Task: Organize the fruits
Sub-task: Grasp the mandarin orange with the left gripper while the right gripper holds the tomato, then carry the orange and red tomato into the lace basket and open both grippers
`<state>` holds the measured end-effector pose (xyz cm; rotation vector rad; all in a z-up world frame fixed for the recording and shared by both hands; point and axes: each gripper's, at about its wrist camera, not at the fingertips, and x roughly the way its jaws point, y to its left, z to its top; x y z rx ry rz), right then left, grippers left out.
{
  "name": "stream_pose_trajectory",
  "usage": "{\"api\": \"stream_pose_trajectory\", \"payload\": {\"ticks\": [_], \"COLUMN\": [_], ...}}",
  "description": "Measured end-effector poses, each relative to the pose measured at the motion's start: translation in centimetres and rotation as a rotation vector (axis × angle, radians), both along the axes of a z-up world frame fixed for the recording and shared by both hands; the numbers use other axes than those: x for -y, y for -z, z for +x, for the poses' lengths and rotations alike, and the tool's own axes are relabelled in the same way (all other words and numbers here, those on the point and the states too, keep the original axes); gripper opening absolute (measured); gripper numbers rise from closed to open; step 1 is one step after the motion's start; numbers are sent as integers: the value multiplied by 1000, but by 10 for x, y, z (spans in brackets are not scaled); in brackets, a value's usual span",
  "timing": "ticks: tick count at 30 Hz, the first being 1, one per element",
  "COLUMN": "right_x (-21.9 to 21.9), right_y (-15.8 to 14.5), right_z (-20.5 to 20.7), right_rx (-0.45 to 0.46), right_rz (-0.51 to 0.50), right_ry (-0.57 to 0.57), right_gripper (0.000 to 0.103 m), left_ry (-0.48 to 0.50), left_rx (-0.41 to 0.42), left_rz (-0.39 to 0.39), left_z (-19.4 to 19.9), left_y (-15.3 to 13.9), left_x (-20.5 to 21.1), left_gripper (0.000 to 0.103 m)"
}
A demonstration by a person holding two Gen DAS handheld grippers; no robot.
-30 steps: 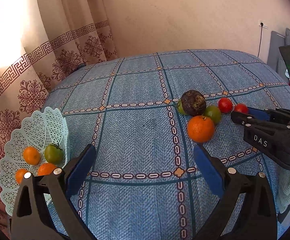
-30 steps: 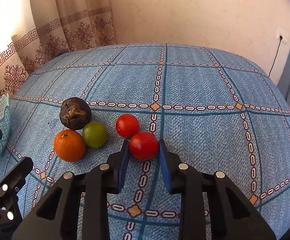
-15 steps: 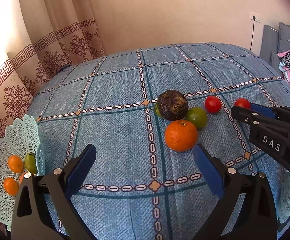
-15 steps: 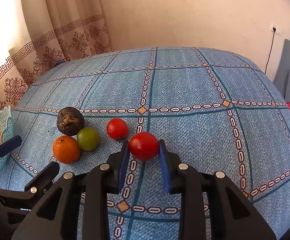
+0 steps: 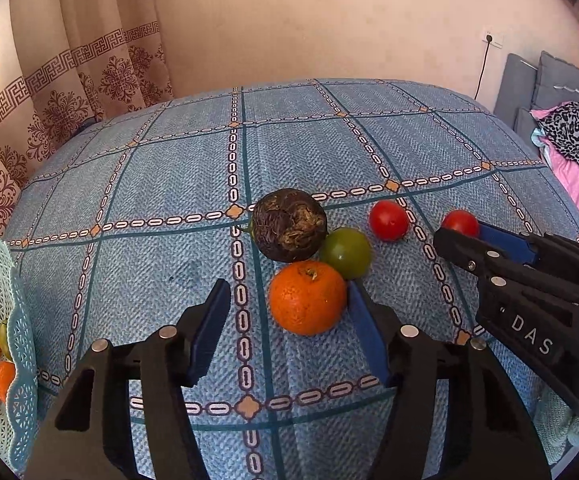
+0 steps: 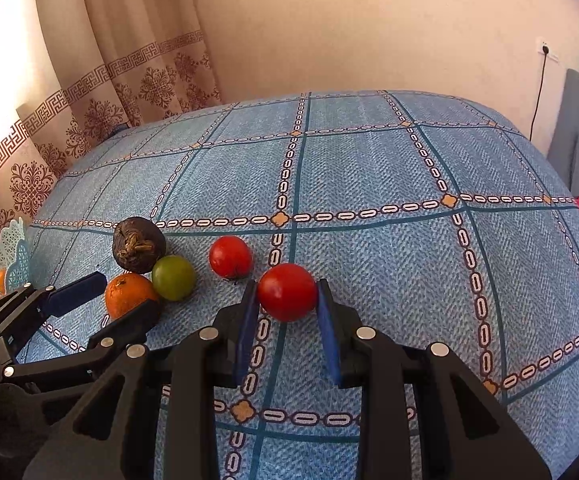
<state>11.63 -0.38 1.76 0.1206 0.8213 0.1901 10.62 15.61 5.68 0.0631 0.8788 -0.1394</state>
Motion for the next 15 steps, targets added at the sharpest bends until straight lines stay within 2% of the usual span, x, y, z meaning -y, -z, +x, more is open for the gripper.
{"api": "stream_pose_trajectory", "payload": {"ticks": [4,11,15], "right_x": [0,-8,-15], "right_y": [-1,-5,-9], "right_z": [0,-7,-14], "right_rx": [5,19,35], "right_rz": [6,12,20], "right_ry": [-7,-36,-55], "right_gripper": [29,29,29], "left_ry": [23,-4,-43], "left_rx": [-18,-22,9], "left_rz": [-23,5,17], "left_z": [-2,-16,-28], "left_y": [7,5,-3], "left_x": [3,-4,-17], "left_gripper": [40,39,39]}}
